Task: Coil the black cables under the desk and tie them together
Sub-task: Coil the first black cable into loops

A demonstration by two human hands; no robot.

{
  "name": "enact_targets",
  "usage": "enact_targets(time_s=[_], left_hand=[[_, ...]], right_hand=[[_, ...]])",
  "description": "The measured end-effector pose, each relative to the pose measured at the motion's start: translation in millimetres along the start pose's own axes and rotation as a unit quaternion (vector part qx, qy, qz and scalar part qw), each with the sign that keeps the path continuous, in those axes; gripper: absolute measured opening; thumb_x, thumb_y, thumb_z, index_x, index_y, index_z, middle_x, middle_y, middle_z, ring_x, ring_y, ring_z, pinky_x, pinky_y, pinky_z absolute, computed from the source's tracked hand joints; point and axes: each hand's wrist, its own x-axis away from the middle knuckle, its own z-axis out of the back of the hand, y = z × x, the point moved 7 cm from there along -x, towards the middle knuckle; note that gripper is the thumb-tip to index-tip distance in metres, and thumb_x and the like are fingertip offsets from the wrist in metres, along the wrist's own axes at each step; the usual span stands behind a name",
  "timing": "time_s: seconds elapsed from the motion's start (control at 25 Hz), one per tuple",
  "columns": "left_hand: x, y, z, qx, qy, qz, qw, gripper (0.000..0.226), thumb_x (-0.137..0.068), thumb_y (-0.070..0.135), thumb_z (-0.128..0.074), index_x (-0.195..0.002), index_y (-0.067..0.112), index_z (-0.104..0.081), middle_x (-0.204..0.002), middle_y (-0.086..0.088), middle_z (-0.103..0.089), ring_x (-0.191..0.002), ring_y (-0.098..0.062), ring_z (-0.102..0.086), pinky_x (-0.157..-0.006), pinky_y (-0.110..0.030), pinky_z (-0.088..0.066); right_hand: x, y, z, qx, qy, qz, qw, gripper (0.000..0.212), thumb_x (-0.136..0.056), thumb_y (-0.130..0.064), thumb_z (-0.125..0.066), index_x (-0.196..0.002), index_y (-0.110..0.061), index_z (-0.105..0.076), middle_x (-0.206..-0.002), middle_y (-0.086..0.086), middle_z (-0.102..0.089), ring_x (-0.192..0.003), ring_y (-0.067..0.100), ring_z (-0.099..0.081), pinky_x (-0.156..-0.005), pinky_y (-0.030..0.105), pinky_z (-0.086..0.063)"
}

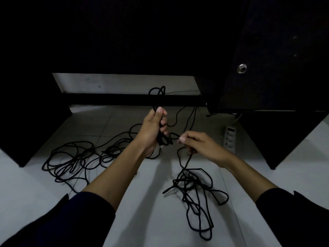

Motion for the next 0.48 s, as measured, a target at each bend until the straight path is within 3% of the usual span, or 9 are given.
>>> enact_targets(time_s=[0.16, 0.28, 0.48], left_hand=[[2.3, -6.7, 6.6, -0.030, 0.023, 0.060, 0.997, 0.027, -0.104, 0.030, -0.034, -0.086, 0.015, -0.046, -0.063, 0.004, -0.035, -0.040, -0.004, -0.026, -0.037, -0.017, -0.026], [5.7, -10.3, 0.8, -0.068, 0.003, 0.099, 0.993, 0.027, -0.104, 0.031, -0.034, -0.085, 0.016, -0.046, -0.064, 0.004, -0.037, -0.041, -0.005, -0.024, -0.035, -0.017, -0.021], [13.3, -12.4, -14.5, -0.089, -0.051, 0.145, 0.984, 0.029, -0.102, 0.035, -0.038, -0.082, 0.017, -0.049, -0.065, 0.004, -0.048, -0.038, -0.005, -0.029, -0.037, -0.018, -0.029]], right_hand=[[5.2, -13.3, 15.2, 0.022, 0.018, 0.026, 0.999, 0.019, -0.096, -0.020, -0.057, -0.100, -0.013, -0.074, -0.089, -0.009, -0.065, -0.081, 0.001, -0.060, -0.075, 0.014, -0.042], [-0.4, -30.8, 18.6, 0.072, 0.011, 0.052, 0.996, 0.014, -0.089, -0.019, -0.067, -0.098, -0.016, -0.077, -0.085, -0.008, -0.059, -0.080, -0.002, -0.058, -0.073, 0.010, -0.041], [-10.7, -48.4, 11.3, 0.201, 0.032, 0.093, 0.975, 0.013, -0.085, -0.021, -0.072, -0.097, -0.018, -0.076, -0.082, -0.012, -0.056, -0.076, -0.006, -0.056, -0.069, 0.008, -0.038]])
